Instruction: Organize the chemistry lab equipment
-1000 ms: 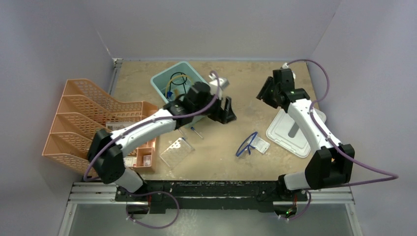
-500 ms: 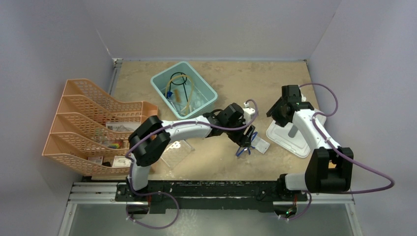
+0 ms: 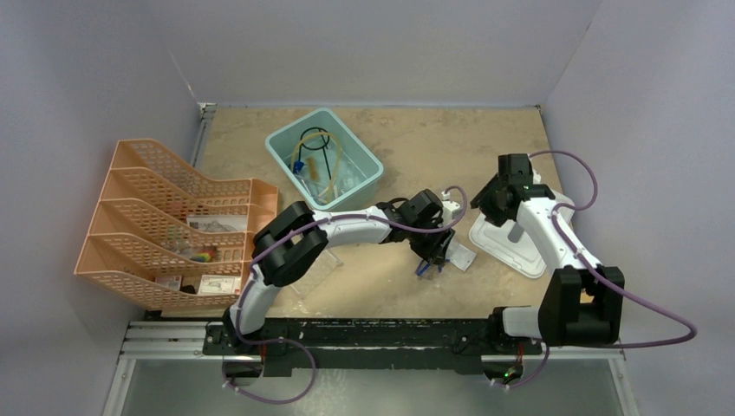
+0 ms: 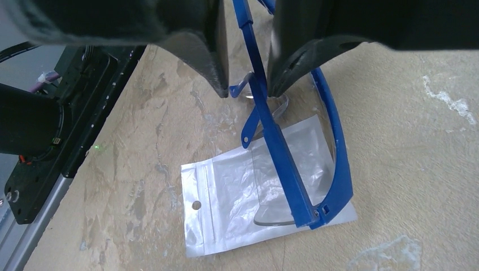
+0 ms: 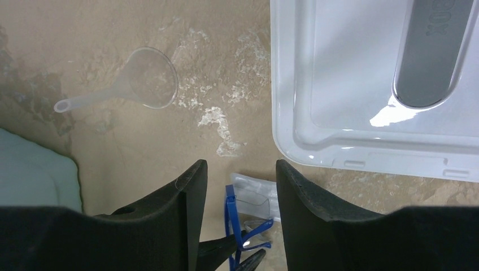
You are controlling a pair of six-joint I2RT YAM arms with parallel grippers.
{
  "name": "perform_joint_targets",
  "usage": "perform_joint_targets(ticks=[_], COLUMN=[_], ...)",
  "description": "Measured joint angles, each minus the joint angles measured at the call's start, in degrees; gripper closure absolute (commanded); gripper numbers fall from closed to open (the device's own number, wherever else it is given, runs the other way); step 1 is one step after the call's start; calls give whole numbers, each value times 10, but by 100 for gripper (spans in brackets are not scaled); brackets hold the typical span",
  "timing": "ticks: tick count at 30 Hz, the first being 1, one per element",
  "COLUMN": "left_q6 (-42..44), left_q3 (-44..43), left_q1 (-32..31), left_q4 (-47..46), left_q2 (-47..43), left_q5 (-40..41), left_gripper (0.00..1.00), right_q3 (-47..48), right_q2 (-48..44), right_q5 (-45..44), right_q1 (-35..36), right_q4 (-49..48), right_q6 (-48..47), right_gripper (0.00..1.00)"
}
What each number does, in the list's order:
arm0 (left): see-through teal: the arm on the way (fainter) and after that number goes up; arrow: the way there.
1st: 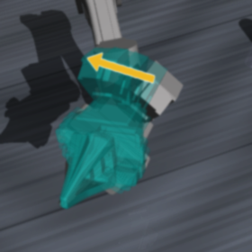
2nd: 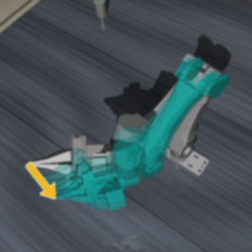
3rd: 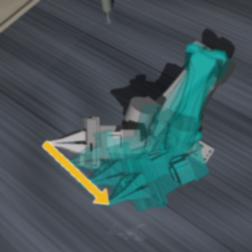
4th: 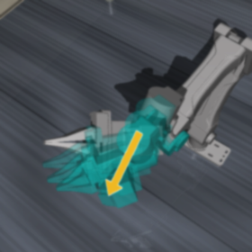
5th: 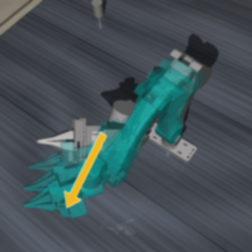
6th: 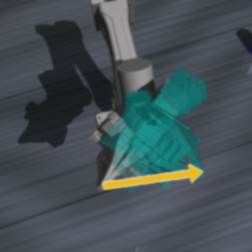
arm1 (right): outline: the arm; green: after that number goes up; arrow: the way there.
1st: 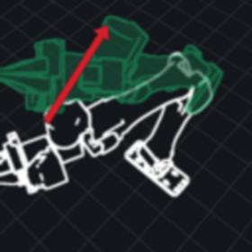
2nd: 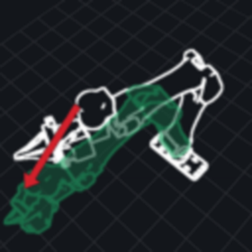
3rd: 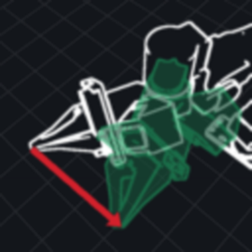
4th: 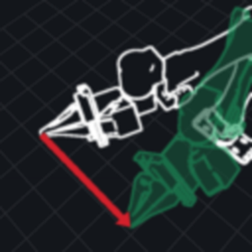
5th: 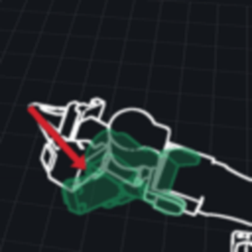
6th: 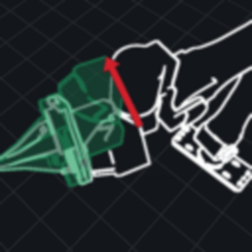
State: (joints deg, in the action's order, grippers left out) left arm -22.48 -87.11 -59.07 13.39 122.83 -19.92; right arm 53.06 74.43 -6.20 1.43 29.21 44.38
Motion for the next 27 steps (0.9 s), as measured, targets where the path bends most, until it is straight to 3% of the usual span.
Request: perform_joint_targets(ticks=[4, 5, 15, 22, 27], left_q6=[-10, -12, -1, 32, 15], left_q3=[-5, -5, -14, -14, -14], left_q1=[-2, -2, -3, 8, 62], left_q4=[6, 7, 41, 96, 100], left_q2=[8, 9, -21, -126, -213], left_q5=[2, 2, 37, 72, 113], left_gripper=[98, 100, 100, 100, 100], right_q3=[-1, -1, -1, 0, 9], right_q2=[-16, -19, -34, -31, -9], right_q5=[0, -1, -3, -3, -1], right_q1=[0, 0, 0, 0, 0], right_q4=[0, 1, 0, -4, -17], right_q6=[2, 2, 0, -5, -6], right_gripper=[50, 50, 50, 50, 51])
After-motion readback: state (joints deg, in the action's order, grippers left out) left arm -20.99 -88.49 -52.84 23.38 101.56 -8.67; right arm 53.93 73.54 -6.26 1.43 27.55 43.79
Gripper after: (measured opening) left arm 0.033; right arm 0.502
